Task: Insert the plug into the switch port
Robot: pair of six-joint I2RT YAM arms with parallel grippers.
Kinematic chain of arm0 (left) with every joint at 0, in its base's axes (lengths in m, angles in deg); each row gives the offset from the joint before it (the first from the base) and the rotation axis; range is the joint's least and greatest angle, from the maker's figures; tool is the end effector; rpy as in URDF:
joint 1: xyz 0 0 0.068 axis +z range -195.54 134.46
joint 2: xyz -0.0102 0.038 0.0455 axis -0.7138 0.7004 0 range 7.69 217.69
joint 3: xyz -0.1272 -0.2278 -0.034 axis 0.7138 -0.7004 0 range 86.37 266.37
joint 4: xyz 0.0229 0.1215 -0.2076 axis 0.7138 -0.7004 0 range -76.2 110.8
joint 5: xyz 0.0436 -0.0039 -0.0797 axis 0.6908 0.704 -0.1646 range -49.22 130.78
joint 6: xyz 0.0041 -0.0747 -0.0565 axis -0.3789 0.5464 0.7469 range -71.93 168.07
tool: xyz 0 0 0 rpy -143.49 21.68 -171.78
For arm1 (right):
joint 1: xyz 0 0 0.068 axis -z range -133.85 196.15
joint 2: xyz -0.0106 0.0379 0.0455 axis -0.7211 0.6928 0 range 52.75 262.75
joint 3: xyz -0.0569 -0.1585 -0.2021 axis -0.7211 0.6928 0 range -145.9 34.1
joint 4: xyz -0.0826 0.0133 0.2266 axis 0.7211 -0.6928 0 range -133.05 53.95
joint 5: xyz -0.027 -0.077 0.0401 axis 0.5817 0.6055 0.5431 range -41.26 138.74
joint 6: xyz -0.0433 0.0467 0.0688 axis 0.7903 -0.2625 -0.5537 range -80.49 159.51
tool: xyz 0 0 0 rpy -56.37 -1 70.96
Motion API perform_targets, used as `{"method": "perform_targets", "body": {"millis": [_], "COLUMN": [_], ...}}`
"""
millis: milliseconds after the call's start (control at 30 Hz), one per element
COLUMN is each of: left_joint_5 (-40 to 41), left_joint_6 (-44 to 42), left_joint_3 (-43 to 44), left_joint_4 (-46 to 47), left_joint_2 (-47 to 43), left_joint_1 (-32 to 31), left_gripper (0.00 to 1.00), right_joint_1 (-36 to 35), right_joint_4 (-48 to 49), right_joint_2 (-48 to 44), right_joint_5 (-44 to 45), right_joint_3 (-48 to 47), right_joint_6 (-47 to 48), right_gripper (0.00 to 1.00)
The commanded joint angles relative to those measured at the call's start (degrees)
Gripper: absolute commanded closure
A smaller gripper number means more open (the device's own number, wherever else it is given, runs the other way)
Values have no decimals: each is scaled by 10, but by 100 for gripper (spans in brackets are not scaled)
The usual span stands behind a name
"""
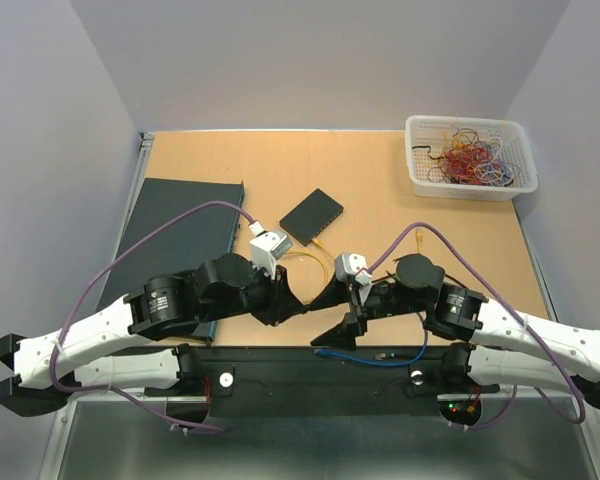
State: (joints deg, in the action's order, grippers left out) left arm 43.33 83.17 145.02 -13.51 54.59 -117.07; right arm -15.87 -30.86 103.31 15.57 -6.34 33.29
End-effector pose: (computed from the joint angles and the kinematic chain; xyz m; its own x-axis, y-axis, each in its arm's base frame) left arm 0.0669 -0.1882 0.3425 -0.6366 0.0933 -0.7655 0.6948 0.5000 -0.5169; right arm 0.0687 0.2281 0.3170 -0.1479 -0.0851 -0.9853 -0.9847 -0.0798 0.1547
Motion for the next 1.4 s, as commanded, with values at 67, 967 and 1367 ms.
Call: {"method": "perform_targets", "body": {"millis": [67, 967, 1367], "left_joint_5": [-10, -5, 78], "left_joint_6": [2, 143, 169], "left_joint_3": [28, -245, -174], "left_joint_4": [20, 173, 259], "left_joint_2": [-12, -8, 242], "left_joint_1": [26, -44, -172], "left_gripper": [100, 59, 46], "right_joint_1": [-77, -212, -203], "right_joint_4": [-33, 2, -31], "right_joint_2": [37, 26, -6], "right_joint_5": [212, 1023, 1039], "right_joint_3": [-37, -5, -20], "right_joint_6": [56, -63, -61], "right_gripper": [24, 7, 0]}}
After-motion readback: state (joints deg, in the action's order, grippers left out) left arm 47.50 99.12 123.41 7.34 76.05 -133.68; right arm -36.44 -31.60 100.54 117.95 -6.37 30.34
